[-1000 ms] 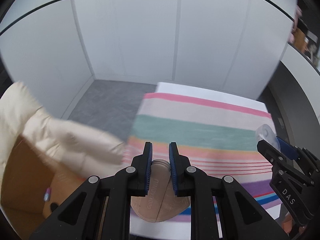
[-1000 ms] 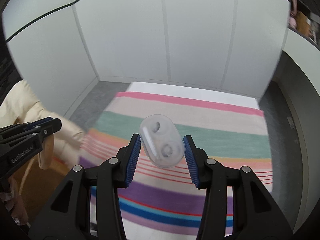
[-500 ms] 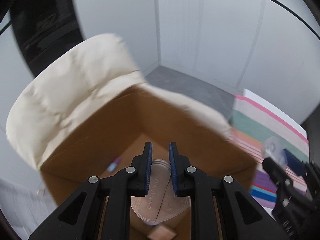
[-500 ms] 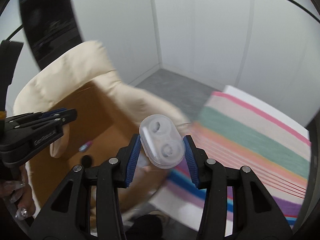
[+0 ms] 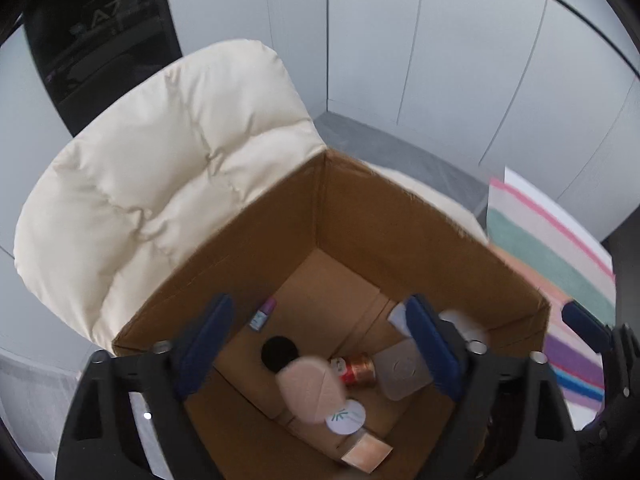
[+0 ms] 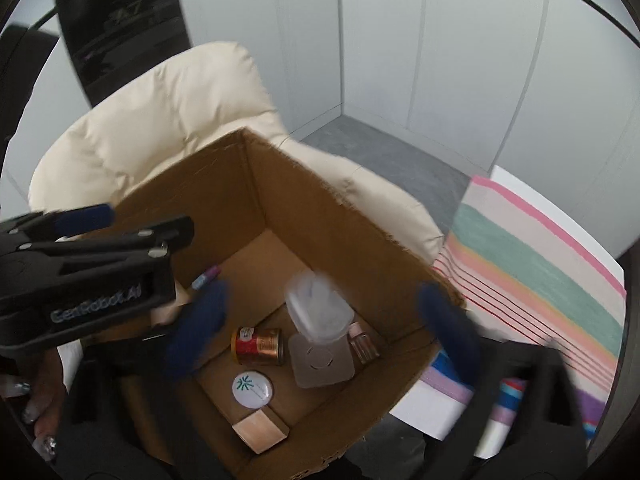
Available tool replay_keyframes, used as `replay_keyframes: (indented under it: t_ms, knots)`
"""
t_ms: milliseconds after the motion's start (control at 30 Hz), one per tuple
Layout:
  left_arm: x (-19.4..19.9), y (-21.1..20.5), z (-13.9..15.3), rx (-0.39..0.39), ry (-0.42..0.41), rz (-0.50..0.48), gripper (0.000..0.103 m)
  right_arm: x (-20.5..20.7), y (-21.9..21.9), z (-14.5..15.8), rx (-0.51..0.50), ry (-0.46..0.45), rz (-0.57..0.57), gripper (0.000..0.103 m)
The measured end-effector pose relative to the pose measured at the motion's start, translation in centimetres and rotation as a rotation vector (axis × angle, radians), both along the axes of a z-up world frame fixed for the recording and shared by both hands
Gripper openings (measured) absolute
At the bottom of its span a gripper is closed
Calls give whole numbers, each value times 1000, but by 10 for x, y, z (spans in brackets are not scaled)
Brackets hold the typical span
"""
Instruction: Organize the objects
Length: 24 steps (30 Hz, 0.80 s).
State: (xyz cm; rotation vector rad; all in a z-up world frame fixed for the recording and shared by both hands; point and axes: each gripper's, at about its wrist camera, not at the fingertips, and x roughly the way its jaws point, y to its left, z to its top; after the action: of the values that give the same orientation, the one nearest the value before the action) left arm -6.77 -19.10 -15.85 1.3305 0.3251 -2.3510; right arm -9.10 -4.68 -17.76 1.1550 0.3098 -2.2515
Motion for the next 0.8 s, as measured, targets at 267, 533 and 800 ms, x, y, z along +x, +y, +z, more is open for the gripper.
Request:
replay_keyframes:
  t_ms: [267,533,800]
  knots:
    - [-3,13,20,26,-59,-101,94,5,18,29,27,-28,-96,103]
    - [14,47,83,49,-116,-251,95,28,89,86,25,-138,-337,103]
    - [57,124,146,-7,-152,-431,97,77,165,138,-15,-212,-524,103]
